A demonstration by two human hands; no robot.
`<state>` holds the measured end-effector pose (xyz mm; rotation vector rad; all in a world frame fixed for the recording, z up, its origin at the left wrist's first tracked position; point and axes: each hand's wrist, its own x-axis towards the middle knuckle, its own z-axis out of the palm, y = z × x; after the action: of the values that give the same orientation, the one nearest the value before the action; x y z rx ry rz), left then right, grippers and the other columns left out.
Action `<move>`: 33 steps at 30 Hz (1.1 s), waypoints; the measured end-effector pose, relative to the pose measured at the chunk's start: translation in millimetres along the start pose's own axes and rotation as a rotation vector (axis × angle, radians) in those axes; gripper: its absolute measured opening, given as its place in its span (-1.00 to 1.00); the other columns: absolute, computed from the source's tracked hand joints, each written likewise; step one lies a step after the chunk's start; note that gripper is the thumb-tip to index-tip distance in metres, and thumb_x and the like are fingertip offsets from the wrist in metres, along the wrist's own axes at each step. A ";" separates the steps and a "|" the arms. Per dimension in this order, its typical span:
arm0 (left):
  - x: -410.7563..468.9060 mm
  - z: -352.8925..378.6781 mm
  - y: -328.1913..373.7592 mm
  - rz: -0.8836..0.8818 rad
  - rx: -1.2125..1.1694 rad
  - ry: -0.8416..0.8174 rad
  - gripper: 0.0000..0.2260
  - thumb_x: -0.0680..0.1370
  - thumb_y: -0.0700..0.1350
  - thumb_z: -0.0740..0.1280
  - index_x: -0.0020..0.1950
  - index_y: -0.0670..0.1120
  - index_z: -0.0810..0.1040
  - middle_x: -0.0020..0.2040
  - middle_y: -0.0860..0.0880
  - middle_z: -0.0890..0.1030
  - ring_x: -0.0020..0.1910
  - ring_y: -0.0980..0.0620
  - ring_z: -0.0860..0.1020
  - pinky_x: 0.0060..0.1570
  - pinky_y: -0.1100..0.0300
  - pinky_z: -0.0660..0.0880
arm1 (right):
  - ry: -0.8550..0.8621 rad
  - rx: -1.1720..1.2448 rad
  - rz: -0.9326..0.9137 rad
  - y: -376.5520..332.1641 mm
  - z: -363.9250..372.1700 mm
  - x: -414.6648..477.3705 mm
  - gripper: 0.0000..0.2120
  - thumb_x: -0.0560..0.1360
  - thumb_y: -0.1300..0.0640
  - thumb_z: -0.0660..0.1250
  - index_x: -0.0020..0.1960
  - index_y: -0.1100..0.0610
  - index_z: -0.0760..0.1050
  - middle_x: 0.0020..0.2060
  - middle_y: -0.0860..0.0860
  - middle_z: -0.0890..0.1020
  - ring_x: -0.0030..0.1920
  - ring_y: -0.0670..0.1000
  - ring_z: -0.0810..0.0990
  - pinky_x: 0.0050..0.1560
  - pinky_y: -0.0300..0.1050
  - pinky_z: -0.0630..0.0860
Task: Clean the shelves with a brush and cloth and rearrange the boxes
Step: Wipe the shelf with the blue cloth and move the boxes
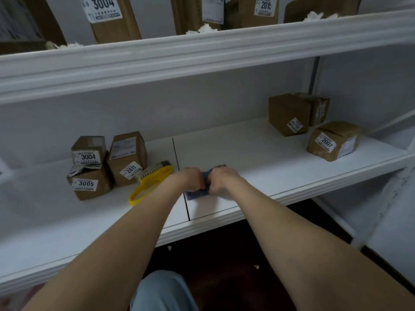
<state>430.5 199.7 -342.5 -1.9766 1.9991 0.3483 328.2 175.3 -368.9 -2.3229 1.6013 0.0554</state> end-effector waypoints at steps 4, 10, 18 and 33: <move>3.8 -1.7 -30.5 -0.168 -0.087 -0.085 -0.75 0.49 -0.12 0.37 0.07 -0.27 0.58 0.01 -0.16 0.64 -0.04 -0.11 0.60 0.03 0.10 0.54 | -0.041 -0.035 -0.114 -33.7 5.8 -1.5 -0.56 0.38 0.00 0.44 0.23 0.08 0.53 0.11 0.07 0.62 0.12 0.09 0.59 -0.11 -0.21 0.43; 7.0 0.6 -6.0 -0.078 -0.283 -0.053 -0.75 0.44 -0.09 0.44 0.02 -0.22 0.63 -0.11 -0.13 0.66 -0.10 -0.07 0.64 -0.03 0.11 0.61 | -0.038 -0.036 -0.020 -1.4 -9.5 -6.9 -0.56 0.30 0.06 0.52 0.17 0.06 0.59 0.11 0.08 0.63 0.10 0.08 0.60 -0.10 -0.20 0.44; 23.7 11.1 0.4 0.054 -0.111 0.138 -0.70 0.56 -0.17 0.21 0.27 -0.10 0.54 0.19 -0.12 0.59 0.12 -0.12 0.55 0.14 0.11 0.49 | 0.131 0.049 0.159 14.5 -4.8 29.6 -0.64 0.47 0.10 0.35 0.24 0.16 0.51 0.19 0.12 0.57 0.17 0.13 0.57 0.00 -0.12 0.47; 19.0 10.1 -63.9 -0.137 -0.361 0.037 -0.85 0.53 -0.14 0.35 0.02 -0.18 0.58 -0.30 -0.01 0.54 -0.33 0.04 0.54 -0.20 0.17 0.57 | 0.000 0.039 -0.085 -52.2 2.0 50.4 -0.63 0.43 0.00 0.30 0.20 0.07 0.55 0.17 0.09 0.60 0.09 0.12 0.59 -0.12 -0.20 0.38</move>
<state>494.7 184.8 -356.4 -2.3348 1.9156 0.6850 395.1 147.0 -369.0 -2.3574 1.4885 0.0049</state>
